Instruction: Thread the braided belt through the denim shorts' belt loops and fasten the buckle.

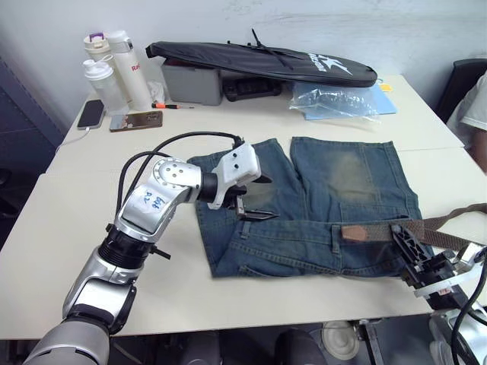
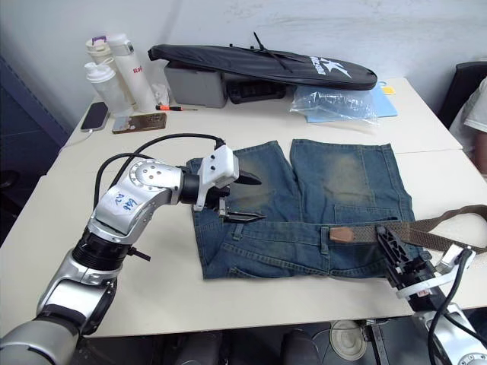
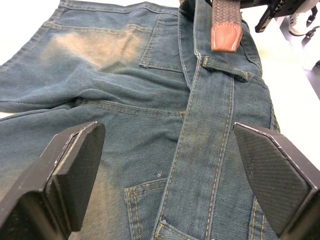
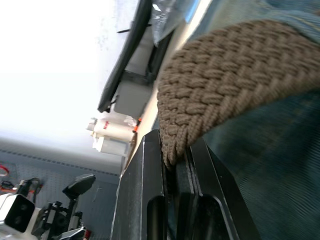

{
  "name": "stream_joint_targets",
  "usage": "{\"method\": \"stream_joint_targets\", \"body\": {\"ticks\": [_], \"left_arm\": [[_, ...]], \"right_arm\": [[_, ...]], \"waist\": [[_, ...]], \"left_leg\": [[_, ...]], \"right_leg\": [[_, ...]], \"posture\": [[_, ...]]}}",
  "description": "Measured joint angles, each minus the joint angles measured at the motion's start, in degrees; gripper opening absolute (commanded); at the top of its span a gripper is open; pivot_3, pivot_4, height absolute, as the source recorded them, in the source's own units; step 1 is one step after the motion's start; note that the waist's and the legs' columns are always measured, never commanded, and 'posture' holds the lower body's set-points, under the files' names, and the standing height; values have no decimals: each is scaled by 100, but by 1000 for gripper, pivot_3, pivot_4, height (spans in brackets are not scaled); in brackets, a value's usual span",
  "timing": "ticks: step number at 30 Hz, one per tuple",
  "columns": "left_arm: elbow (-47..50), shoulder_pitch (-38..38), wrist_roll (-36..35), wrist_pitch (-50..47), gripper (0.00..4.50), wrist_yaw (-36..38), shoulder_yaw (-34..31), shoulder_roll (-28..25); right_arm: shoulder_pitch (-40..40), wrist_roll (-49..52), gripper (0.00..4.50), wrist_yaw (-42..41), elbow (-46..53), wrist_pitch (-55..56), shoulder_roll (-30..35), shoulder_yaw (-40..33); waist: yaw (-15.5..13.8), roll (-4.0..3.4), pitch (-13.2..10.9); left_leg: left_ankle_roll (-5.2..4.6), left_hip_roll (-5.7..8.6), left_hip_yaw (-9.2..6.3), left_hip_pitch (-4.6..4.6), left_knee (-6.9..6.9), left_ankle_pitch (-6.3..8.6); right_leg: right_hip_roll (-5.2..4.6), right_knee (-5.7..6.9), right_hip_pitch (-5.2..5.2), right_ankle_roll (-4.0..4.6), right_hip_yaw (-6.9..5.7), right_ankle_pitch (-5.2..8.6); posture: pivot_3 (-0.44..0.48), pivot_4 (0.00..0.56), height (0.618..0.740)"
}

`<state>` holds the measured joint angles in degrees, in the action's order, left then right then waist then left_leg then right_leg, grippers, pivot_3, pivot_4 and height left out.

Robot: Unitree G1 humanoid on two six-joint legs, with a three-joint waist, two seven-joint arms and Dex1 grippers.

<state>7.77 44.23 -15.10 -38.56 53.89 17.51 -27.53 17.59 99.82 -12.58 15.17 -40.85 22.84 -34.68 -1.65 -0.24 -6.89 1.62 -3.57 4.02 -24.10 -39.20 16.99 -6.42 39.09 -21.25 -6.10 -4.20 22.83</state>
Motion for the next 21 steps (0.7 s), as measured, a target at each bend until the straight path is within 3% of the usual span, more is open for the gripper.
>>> {"method": "stream_joint_targets", "body": {"ticks": [6,21], "left_arm": [[-117,0,4,59,4500,10,57,20],[-146,1,5,69,4500,72,57,11]], "right_arm": [[177,-557,42,-123,-146,104,-250,157],[-309,-2040,42,-439,15,874,-951,692]], "waist": [[7,-3,0],[27,1,0]], "left_leg": [[0,-2,1,1,2,0],[7,-10,-2,3,7,-4]], "right_leg": [[2,0,-3,0,1,0],[13,1,-5,0,-2,0]], "posture": [[0,150,645],[0,150,645]]}}
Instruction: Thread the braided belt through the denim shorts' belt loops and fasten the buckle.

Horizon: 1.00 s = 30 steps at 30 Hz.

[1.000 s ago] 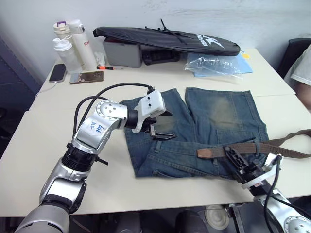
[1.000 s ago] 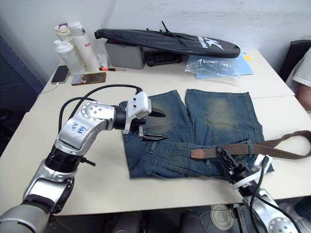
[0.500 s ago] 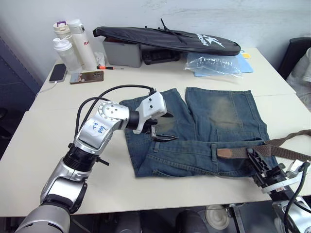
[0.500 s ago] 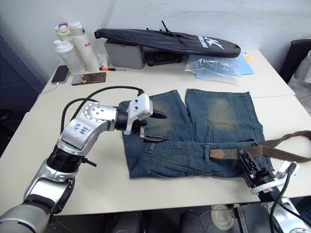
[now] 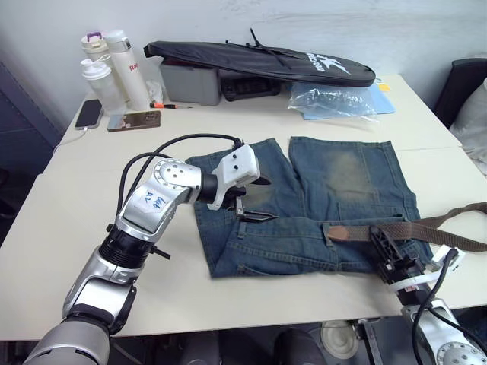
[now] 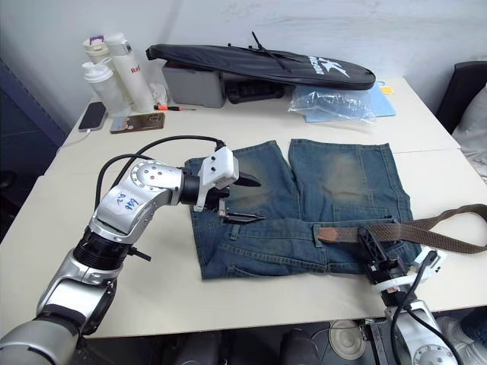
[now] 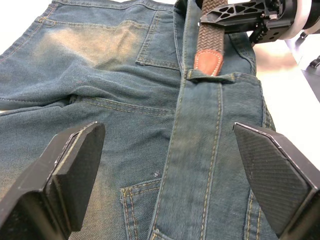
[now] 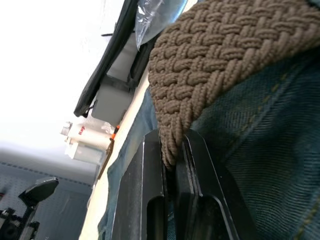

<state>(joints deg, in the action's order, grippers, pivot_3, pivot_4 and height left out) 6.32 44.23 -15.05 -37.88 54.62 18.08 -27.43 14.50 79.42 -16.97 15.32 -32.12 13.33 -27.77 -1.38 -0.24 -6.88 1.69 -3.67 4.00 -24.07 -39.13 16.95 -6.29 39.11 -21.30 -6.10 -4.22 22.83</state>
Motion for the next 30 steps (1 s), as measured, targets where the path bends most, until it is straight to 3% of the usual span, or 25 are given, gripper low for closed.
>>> {"method": "stream_joint_targets", "body": {"ticks": [9,18,30], "left_arm": [[0,0,0,-3,4500,-4,0,0],[17,0,-1,-33,4500,-14,0,-13],[17,0,-1,-33,4500,-10,0,-12]], "right_arm": [[-67,-587,42,-28,7,205,-42,104],[-106,-629,42,276,5,458,-475,2],[-115,-559,42,439,17,450,-535,-46]], "waist": [[3,12,14],[2,22,30],[-6,29,35]], "left_leg": [[0,1,5,7,-4,0],[-1,1,2,16,-6,0],[-3,1,-5,14,-6,2]], "right_leg": [[-4,0,6,0,4,0],[-8,-1,20,0,6,0],[-10,-1,23,2,18,1]], "posture": [[0,150,645],[0,150,645],[0,150,645]]}}
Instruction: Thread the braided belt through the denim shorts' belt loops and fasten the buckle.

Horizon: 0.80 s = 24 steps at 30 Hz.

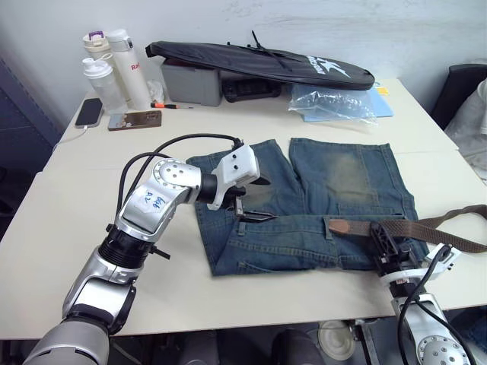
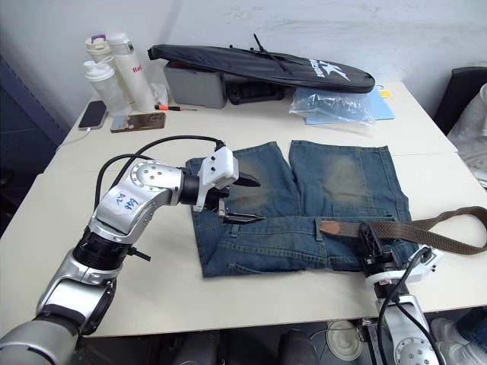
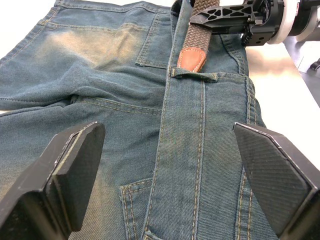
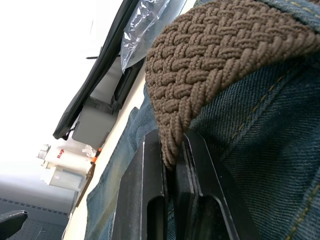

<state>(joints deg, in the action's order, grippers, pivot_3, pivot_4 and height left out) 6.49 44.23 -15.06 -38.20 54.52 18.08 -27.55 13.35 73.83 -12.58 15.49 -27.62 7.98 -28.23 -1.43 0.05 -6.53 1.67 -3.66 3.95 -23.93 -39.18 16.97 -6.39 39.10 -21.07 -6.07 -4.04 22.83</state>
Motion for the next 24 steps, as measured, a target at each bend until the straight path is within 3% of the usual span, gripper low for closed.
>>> {"method": "stream_joint_targets", "body": {"ticks": [10,18,24], "left_arm": [[2,0,0,-2,4500,4,0,-9],[180,0,-2,-76,4500,-18,-1,-52],[228,-2,-5,-173,4500,-62,-2,-110]], "right_arm": [[129,-739,42,-419,34,-34,482,309],[97,-27,42,-515,18,-554,395,312],[-21,543,42,-586,-201,-900,384,298]], "waist": [[-6,2,-2],[33,4,-5],[86,16,-11]], "left_leg": [[-12,6,-2,24,0,5],[-12,-14,-10,45,16,21],[-8,-66,-23,69,30,23]], "right_leg": [[-2,-17,35,-1,32,0],[23,-11,41,38,53,21],[96,3,43,79,70,44]], "posture": [[0,150,645],[0,150,645],[0,150,645]]}}
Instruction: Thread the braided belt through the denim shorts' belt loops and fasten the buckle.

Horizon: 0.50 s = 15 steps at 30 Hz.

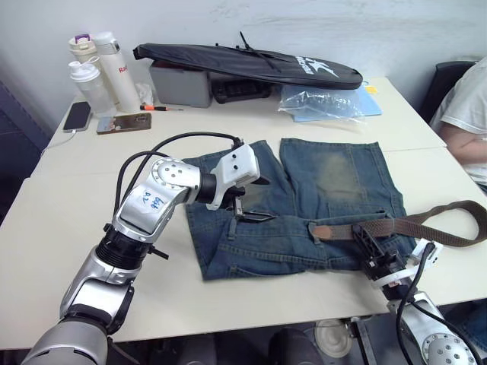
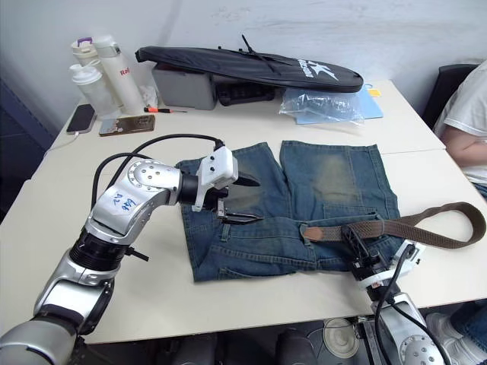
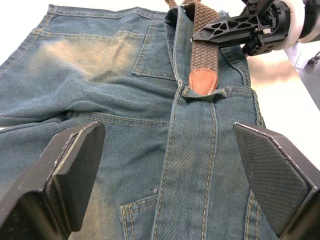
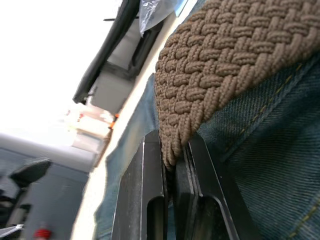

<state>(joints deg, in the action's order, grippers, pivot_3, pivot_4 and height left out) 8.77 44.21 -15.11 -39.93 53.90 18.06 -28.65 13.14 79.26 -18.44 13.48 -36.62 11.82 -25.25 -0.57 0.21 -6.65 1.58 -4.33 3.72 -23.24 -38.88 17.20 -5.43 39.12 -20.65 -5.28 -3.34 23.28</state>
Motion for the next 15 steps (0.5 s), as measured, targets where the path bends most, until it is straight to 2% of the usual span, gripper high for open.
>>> {"method": "stream_joint_targets", "body": {"ticks": [3,7,10,15], "left_arm": [[13,-4,-2,-19,4500,-11,-2,-49],[30,-9,-6,-25,4500,-24,-4,-65],[43,-9,-8,-31,4500,-53,-3,-66],[141,-10,-20,-83,4500,-81,-3,-66]], "right_arm": [[-66,-107,42,-220,-138,-160,235,83],[-366,-1029,42,-453,-140,-134,574,577],[-772,-1621,42,-440,-278,190,329,765],[-1035,-1782,42,-363,-482,394,-89,704]], "waist": [[39,0,1],[85,29,6],[92,29,6],[89,26,6]], "left_leg": [[7,-22,2,7,1,4],[22,-40,5,18,10,13],[33,-42,11,29,10,11],[81,-43,15,57,4,19]], "right_leg": [[18,1,1,10,5,5],[82,-12,17,11,48,5],[92,-13,15,11,62,5],[94,0,8,11,88,4]], "posture": [[0,150,645],[0,150,645],[0,150,645],[0,150,645]]}}
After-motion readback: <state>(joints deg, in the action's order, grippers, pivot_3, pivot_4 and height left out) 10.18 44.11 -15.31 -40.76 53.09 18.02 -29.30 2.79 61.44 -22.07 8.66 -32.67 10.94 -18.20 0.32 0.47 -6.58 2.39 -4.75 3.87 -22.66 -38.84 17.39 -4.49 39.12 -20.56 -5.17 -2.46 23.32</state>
